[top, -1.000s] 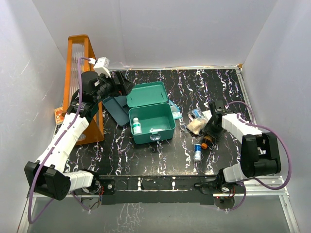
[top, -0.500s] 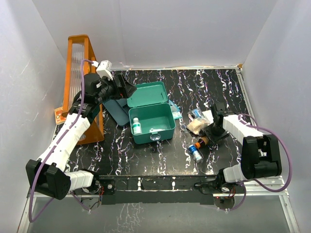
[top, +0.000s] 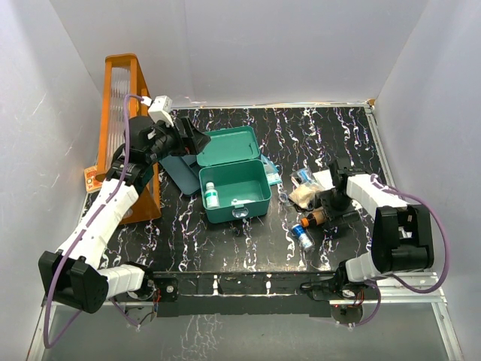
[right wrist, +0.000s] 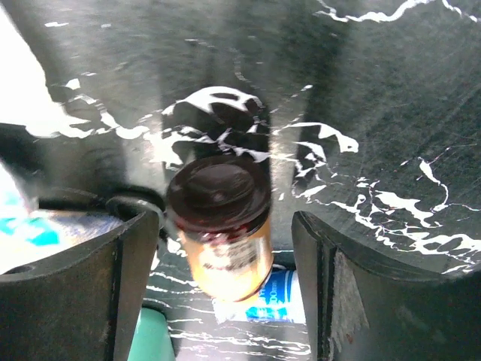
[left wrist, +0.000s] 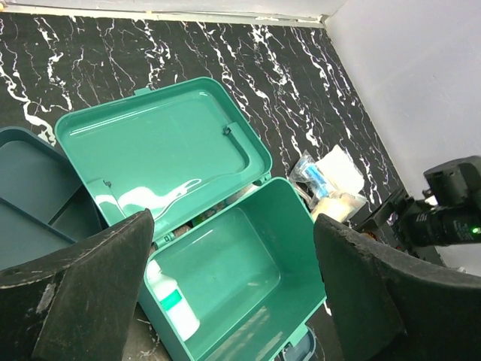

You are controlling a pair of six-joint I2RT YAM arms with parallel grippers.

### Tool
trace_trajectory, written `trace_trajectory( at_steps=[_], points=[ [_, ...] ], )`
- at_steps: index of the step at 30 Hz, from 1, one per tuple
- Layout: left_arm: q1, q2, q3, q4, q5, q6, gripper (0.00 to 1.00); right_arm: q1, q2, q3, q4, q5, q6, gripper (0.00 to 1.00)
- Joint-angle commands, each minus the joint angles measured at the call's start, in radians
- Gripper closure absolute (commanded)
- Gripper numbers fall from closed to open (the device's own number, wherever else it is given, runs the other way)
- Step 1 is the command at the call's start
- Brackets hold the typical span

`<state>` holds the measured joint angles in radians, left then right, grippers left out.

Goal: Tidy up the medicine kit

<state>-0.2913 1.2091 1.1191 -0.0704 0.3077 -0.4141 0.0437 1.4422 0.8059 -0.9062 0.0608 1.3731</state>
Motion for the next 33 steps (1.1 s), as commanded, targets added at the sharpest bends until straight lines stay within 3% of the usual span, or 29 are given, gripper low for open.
trace_trajectory(
  at_steps=[1, 6, 11, 15, 18, 21, 29, 33],
  points=[
    [-0.017, -0.043, -0.006, 0.006, -0.002, 0.045, 0.14, -0.007, -0.047, 0.124, -0.041, 0.062, -0.135, 0.29],
    [-0.020, -0.062, -0.015, -0.020, -0.042, 0.066, 0.13, -0.006, -0.209, 0.164, -0.072, 0.197, -0.390, 0.23],
    [-0.020, -0.091, -0.044, -0.017, -0.051, 0.063, 0.13, -0.007, -0.298, 0.158, -0.104, 0.155, -0.633, 0.23],
    [-0.030, -0.118, -0.069, -0.001, -0.044, 0.052, 0.13, -0.002, -0.268, 0.125, -0.208, 0.074, -0.598, 0.30],
    [-0.035, -0.132, -0.076, 0.003, -0.044, 0.056, 0.13, 0.016, -0.260, 0.057, -0.213, 0.072, -0.560, 0.38],
    [-0.036, -0.145, -0.071, -0.005, -0.048, 0.062, 0.13, 0.045, -0.231, 0.039, -0.204, 0.090, -0.555, 0.39],
    [-0.037, -0.150, -0.039, -0.041, -0.075, 0.101, 0.13, 0.195, -0.048, 0.110, -0.147, 0.157, -0.618, 0.24],
    [-0.037, -0.143, -0.032, -0.046, -0.081, 0.114, 0.13, 0.209, 0.005, 0.144, -0.093, 0.214, -0.685, 0.16]
  ],
)
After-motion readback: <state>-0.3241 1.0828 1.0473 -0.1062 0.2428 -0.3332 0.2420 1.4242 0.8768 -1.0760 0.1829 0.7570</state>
